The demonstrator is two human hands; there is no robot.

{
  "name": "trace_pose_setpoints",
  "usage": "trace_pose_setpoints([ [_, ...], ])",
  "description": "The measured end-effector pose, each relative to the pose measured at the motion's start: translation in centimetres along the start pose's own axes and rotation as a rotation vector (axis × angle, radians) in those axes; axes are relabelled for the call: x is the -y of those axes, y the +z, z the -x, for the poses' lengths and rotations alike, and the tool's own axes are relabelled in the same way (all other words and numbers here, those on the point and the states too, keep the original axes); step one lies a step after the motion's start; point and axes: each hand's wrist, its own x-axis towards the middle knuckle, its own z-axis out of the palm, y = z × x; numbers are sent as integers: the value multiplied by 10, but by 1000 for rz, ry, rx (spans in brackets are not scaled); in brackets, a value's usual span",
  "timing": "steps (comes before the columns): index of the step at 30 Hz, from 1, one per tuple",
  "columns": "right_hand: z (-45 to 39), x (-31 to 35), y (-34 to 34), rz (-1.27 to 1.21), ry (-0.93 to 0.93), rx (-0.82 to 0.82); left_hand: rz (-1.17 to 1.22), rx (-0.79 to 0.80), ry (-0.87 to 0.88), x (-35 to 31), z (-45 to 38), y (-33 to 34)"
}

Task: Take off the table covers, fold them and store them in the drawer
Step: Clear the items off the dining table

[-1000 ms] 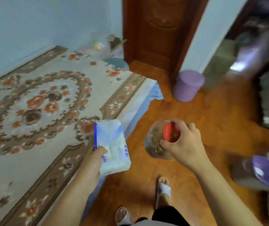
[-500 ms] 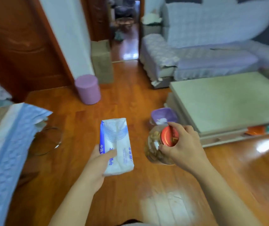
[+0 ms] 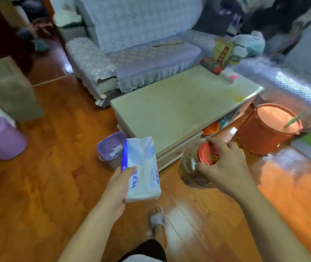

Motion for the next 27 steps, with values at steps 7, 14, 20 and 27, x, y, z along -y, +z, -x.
trace_pose_setpoints([
  [7,-156,-77,-45,33,122,-42,-84,38,-57,-44,-151,135],
  [14,-273,-166,-109,48,295,-199,-311,277,11,-124,-255,322],
  [20,-405,-270,-120,37,349,-151,-296,211,-41,-122,-350,448],
  [27,-591,-361,-151,61,239,69,-166,1,-98,-136,-433,570],
])
